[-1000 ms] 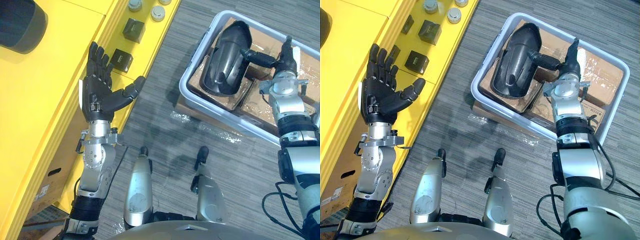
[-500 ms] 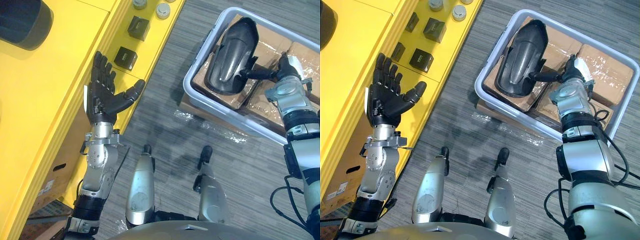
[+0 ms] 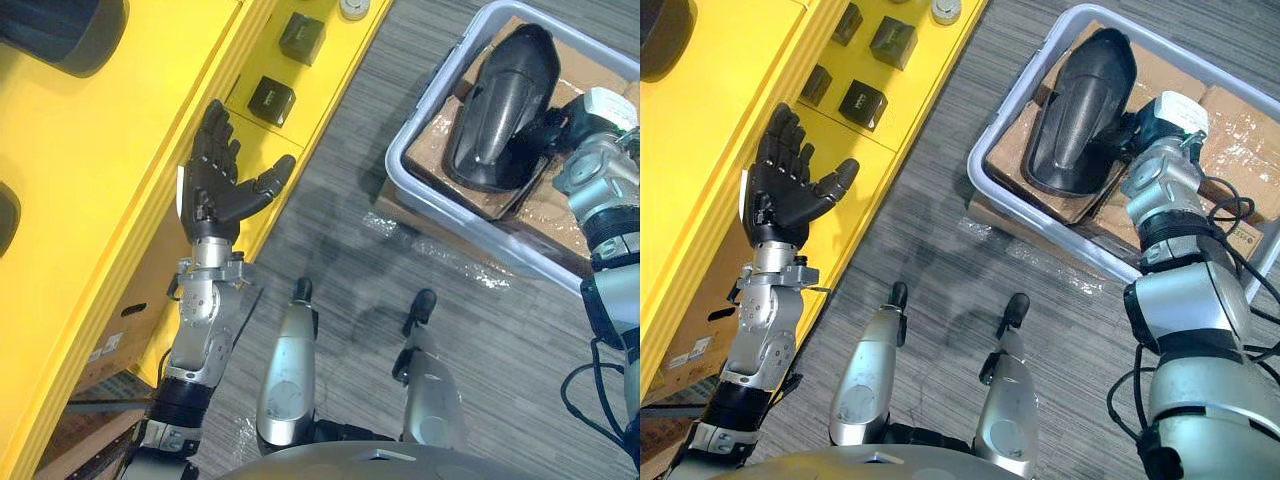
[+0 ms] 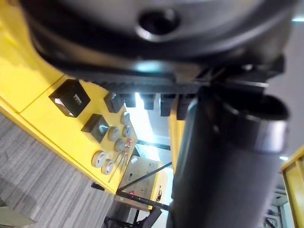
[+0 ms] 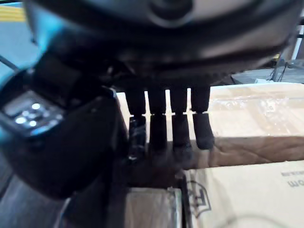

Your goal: Walk over and take three plastic housings, then place them on the shelf

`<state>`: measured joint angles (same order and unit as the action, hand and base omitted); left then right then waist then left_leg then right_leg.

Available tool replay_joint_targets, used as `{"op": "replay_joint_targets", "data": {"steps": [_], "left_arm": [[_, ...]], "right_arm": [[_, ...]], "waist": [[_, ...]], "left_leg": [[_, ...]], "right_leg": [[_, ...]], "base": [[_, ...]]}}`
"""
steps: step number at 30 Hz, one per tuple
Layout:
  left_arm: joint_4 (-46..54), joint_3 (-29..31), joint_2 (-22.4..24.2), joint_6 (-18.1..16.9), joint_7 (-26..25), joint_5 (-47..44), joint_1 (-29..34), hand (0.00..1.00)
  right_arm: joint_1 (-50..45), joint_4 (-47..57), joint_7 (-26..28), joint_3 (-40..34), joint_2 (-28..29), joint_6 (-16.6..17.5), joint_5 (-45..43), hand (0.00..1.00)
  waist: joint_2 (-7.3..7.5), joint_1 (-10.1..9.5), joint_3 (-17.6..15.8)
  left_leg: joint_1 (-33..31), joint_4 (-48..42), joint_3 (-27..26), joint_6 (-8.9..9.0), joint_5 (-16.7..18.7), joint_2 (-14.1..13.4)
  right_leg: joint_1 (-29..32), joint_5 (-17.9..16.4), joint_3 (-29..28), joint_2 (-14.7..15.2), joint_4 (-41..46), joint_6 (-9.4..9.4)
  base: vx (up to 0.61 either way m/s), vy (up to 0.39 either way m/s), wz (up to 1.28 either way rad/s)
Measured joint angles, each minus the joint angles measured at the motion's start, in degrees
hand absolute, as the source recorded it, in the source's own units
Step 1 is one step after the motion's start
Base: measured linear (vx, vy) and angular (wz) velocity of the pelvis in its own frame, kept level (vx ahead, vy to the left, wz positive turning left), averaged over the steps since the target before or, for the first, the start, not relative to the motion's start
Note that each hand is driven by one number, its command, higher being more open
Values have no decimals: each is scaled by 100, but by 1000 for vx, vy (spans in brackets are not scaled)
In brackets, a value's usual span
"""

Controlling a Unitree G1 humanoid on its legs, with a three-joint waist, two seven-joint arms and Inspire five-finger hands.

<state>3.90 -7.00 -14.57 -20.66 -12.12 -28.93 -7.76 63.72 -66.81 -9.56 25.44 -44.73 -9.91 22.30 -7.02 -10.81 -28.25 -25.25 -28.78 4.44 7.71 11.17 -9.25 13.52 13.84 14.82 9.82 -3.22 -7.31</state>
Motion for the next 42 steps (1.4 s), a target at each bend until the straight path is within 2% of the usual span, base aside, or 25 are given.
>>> {"op": "replay_joint_targets", "data": {"steps": [9, 11, 15, 20, 23, 26, 28, 33, 36, 38, 42], "left_arm": [[30, 8, -28, -65, -1, 1, 210, 100], [204, 20, -111, -65, 14, 1, 426, 100], [530, 107, -166, -65, 57, 2, 669, 100], [979, 265, -173, -24, 201, 28, 845, 100], [1014, 219, -196, 336, 375, 292, 804, 100], [988, 63, -285, 923, 517, 307, 782, 100], [859, -99, -432, 1487, 743, 485, 694, 100], [544, -452, -645, 2238, 1370, 578, 310, 100], [340, -869, -677, 2695, 1543, -192, -124, 100], [-335, -1318, -612, 2938, 1537, -634, -750, 100], [-1416, -1468, -343, 3112, 1427, -1517, -1471, 100]], "right_arm": [[-337, 248, -235, -22, -20, 100, 193, 0], [-599, 656, -273, -23, -84, 204, 202, 0], [-993, 1246, -381, -55, -241, 238, 202, 0], [-1466, 2102, -696, -489, -270, 206, 205, 0], [-1549, 2656, -944, -787, -270, 197, 238, 0], [-1601, 3051, -1080, -935, -269, 185, 445, 0], [-1768, 3321, -1086, -1072, -266, 185, 475, 0], [-1904, 3369, -1073, -1085, -200, 228, 683, 0], [-2033, 3318, -1072, -1084, -129, 336, 808, 0], [-2014, 3297, -1074, -1076, 31, 372, 893, 0], [-1907, 3289, -1074, -1039, 189, 489, 902, 0]], "waist": [[3, 67, 1], [7, 150, 3], [16, 178, 4], [162, 263, 8], [247, 363, 20], [375, 444, 73], [482, 511, 145], [529, 647, 184], [526, 749, 241], [529, 837, 267], [557, 895, 282]], "left_leg": [[33, 2, 10, -1, -19, -9], [116, 21, -8, -1, -19, -24], [321, 121, -82, 7, -24, -70], [563, 296, -110, 78, -84, -161], [639, 370, -149, 100, -115, -185], [720, 448, -222, 115, -131, -226], [822, 525, -286, 126, -151, -236], [976, 595, -407, 128, -153, -242], [977, 595, -416, 130, -154, -245], [979, 585, -437, 131, -153, -255], [978, 571, -590, 140, -147, -320]], "right_leg": [[-35, 0, 19, -5, 13, 5], [-104, -3, 19, -12, 14, 11], [-230, -25, -13, -38, 12, 43], [-373, -64, -26, -121, 12, 102], [-393, -70, -48, -136, 9, 111], [-394, -72, -111, -162, 4, 115], [-409, -73, -164, -163, 2, 116], [-459, -73, -257, -155, 3, 116], [-458, -73, -262, -156, 3, 118], [-453, -67, -274, -159, 2, 126], [-340, -17, -420, -208, 3, 175]], "base": [[-6, 4, 1], [-7, 9, -2], [-24, 3, -7], [-9, -9, -3], [-9, -5, -7], [15, 0, -11], [47, 4, -11], [22, 15, -9], [-1, 2, -2], [-27, 17, -6], [-24, 10, -21]]}}
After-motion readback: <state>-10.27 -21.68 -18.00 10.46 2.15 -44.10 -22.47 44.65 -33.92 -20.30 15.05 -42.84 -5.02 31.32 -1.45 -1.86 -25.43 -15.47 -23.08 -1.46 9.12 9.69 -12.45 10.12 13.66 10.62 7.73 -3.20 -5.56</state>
